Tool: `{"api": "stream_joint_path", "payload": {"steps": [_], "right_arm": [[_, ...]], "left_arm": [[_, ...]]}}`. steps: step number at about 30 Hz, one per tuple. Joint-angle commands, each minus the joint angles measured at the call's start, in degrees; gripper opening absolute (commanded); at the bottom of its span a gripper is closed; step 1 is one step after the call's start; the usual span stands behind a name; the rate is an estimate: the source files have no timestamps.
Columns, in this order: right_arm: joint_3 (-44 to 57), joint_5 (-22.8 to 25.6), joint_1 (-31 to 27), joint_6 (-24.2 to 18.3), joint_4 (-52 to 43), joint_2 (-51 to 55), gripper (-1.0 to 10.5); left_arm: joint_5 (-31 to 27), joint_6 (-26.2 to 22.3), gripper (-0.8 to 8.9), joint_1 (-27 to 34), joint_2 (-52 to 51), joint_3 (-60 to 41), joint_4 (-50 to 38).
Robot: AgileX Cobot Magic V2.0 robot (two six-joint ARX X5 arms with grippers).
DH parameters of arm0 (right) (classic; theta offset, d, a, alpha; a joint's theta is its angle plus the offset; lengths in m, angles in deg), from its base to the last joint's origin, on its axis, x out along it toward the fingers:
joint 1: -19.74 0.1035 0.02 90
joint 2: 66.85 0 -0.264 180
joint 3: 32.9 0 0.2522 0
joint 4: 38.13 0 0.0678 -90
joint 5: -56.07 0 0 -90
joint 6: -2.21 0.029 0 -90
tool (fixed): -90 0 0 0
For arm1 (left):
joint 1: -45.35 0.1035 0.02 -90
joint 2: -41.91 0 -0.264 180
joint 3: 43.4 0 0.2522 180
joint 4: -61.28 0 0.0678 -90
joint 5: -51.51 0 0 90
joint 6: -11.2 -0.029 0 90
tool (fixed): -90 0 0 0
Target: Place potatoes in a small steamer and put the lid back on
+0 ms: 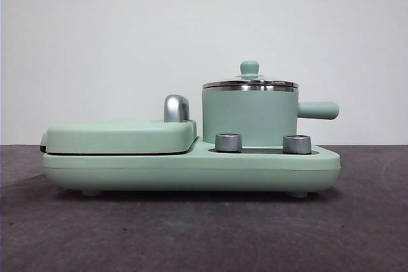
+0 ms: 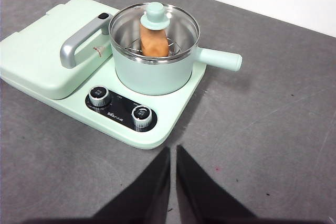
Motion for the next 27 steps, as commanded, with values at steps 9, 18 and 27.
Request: {"api": "stream_joint_path", "payload": {"steps": [9,18,27], "right_arm": [[-0.4,0.0,0.3,0.1,-0.6,-0.1,0.1],[-0.4,0.0,0.3,0.2,-0.6,-0.1,0.1],[-0.4,0.0,0.3,0.1,-0.6,-0.1,0.1]], "left_arm": [[-0.4,-2.3,0.06,13.0,-15.0,-31.9,-24.0],[-0.3,-2.3,0.06,13.8,-18.7,-40.1,-29.4],[-0.3,-2.3,0.06,13.8,-18.6,-40.1,-29.7]]}}
